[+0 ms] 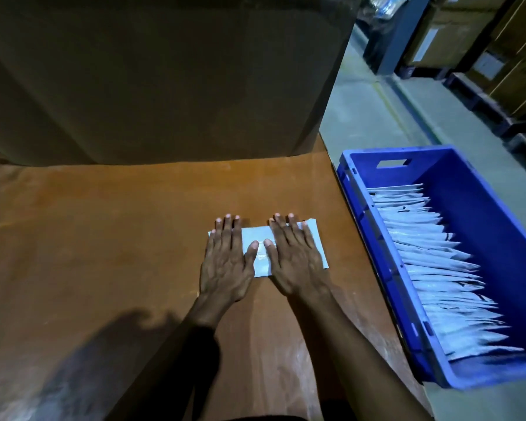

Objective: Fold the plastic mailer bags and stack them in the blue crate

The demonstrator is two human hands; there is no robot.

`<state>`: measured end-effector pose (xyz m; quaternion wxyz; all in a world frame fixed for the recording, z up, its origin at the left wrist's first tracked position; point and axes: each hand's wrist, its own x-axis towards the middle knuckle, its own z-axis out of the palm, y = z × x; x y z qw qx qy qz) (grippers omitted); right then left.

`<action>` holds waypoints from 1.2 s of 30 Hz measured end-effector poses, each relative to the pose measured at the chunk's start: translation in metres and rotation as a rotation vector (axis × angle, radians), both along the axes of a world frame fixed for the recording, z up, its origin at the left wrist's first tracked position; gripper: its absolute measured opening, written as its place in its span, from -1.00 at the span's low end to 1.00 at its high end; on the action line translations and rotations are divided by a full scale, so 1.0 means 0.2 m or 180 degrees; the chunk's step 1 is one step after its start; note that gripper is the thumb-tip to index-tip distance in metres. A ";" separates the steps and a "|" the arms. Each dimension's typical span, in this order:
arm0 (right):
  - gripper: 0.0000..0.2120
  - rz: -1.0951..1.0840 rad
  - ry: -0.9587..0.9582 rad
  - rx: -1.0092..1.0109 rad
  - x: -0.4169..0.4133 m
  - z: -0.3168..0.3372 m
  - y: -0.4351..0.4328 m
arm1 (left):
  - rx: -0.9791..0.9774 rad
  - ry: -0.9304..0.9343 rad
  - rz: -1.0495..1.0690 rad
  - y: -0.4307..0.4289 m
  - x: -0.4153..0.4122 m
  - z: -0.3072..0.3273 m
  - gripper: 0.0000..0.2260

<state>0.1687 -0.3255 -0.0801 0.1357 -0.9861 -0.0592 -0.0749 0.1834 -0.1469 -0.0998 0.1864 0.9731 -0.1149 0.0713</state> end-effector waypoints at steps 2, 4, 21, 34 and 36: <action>-0.37 -0.0125 0.0061 -0.0088 -0.02 0.02 -0.04 | 0.0056 0.0063 0.0146 0.03 -0.01 0.00 -0.28; -0.32 -0.0246 0.0160 -0.0218 -0.05 0.05 -0.09 | 0.0157 0.0161 0.0264 0.07 -0.01 0.01 -0.26; -0.80 0.0707 -0.0736 0.0150 -0.22 0.17 -0.22 | -0.0528 -0.0482 -0.0857 0.08 -0.15 0.23 -0.79; -0.61 0.0617 -0.1086 -0.0053 -0.11 0.50 -0.24 | 0.0147 -0.1049 -0.0968 0.09 0.02 0.56 -0.88; -0.78 0.0687 -0.1157 -0.0050 -0.05 0.56 -0.28 | -0.0012 -0.0893 -0.1037 0.07 0.05 0.63 -0.90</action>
